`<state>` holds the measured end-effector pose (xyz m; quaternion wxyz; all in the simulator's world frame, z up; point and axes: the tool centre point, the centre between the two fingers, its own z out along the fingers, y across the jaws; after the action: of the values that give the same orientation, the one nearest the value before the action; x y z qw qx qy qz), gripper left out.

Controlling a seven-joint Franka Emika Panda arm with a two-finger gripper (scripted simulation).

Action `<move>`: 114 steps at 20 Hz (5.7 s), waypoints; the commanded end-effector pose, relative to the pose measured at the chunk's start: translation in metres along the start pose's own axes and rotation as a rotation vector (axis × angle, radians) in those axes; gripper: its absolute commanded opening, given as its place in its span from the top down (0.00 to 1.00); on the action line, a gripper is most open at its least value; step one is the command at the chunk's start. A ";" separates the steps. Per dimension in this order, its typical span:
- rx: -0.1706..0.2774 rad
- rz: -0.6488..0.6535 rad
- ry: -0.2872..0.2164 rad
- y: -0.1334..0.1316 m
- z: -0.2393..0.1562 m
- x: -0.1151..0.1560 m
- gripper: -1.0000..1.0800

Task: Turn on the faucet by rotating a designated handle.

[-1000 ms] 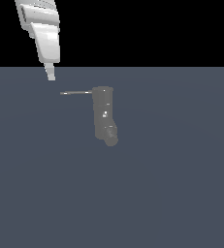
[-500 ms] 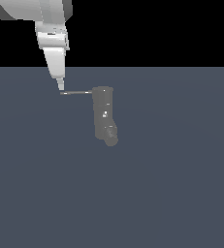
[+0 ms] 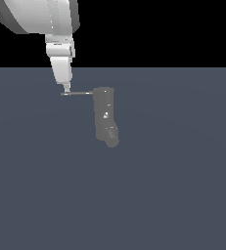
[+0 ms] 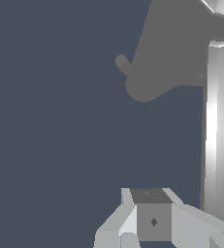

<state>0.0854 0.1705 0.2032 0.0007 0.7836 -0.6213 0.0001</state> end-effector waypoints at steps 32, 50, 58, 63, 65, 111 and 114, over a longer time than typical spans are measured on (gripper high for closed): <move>0.001 0.013 -0.001 0.060 0.002 0.003 1.00; 0.004 0.016 -0.001 0.102 0.002 0.011 1.00; 0.003 0.016 -0.001 0.122 0.002 0.031 1.00; 0.003 0.015 -0.001 0.136 0.002 0.043 1.00; 0.002 0.015 -0.001 0.141 0.002 0.048 1.00; 0.001 -0.007 -0.003 0.138 0.002 0.199 1.00; 0.001 -0.004 -0.003 0.131 0.002 0.208 1.00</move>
<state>-0.0014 -0.0547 0.2017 0.0005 0.7870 -0.6169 -0.0025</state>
